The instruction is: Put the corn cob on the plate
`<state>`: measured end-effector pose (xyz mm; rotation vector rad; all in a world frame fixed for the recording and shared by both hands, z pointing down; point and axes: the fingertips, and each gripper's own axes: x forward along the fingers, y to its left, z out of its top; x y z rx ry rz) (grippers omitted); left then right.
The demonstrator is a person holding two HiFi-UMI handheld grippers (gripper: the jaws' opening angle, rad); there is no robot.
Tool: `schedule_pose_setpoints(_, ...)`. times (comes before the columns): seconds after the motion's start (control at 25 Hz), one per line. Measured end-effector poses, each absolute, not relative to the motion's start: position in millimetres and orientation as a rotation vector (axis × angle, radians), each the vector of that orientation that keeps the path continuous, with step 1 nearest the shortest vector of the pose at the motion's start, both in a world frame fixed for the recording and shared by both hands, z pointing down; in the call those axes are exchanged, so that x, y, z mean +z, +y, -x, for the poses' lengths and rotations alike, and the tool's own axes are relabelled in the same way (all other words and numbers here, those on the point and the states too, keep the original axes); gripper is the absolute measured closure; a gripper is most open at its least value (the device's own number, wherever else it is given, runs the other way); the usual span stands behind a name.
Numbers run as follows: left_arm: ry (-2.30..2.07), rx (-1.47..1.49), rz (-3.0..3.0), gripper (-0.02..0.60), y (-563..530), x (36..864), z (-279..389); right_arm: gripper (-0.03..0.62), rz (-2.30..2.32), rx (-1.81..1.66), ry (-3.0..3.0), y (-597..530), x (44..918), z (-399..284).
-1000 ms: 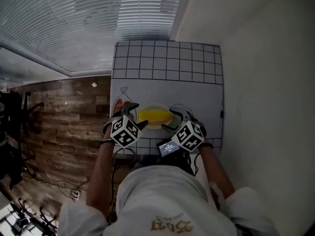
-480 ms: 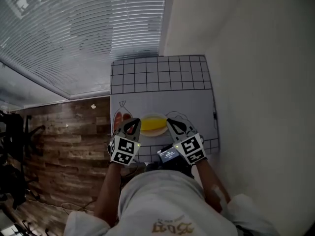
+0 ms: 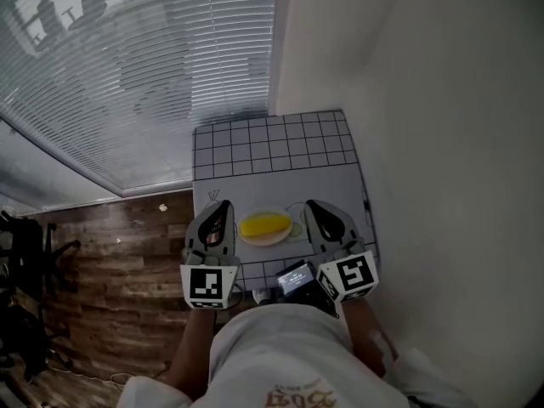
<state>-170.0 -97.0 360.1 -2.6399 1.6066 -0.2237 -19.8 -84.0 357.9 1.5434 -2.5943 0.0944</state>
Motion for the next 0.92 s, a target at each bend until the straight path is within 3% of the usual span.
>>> schedule_pose_setpoints(0.92,1.622,-0.159,2.598,0.574,-80,342,194,0.588,-1.552,0.047,-2.560,-74,361,34)
